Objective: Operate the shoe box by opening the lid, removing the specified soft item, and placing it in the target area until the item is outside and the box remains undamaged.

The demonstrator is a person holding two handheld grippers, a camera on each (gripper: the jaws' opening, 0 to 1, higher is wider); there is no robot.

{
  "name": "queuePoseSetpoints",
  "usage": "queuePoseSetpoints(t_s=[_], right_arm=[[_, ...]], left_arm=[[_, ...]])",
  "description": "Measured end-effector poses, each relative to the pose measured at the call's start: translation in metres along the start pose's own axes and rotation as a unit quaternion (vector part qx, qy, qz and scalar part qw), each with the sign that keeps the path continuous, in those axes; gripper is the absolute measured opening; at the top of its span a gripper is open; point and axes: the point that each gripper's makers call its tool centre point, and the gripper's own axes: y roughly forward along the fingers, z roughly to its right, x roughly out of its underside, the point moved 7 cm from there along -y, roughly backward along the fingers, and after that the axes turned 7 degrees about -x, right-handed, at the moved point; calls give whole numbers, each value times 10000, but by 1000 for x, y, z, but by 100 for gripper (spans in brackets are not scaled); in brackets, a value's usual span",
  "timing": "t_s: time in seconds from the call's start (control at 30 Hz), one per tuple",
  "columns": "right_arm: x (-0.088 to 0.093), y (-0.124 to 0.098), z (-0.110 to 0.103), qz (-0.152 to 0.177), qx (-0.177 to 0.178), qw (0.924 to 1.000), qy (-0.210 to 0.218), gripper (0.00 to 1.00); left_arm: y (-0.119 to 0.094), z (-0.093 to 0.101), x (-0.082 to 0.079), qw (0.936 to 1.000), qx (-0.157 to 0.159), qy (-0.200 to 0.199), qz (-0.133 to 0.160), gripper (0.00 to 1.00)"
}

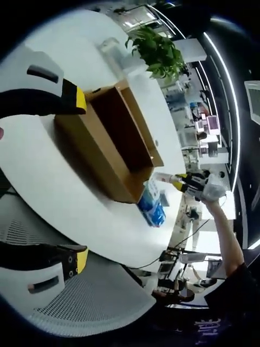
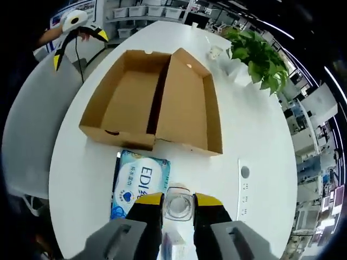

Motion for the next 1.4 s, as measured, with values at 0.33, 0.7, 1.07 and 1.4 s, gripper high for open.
queuePoseSetpoints(t_s=[0.33,0.7,1.07,1.4], right_arm=[[11,16,1,-174,-108,9998,-43,16],[14,25,0,-276,-313,9991,-116,16],[15,28,8,-327,-442,9985,-40,17],[16,29,17,-368,-394,9985,-69,18]], left_arm=[[-2,0,6,9999,-60,-69,-86,97],[-2,1,7,9999,-39,-99,-122,97],[-1,3,12,9997,-21,-148,-194,96],[0,1,15,9995,-45,-197,-229,95]])
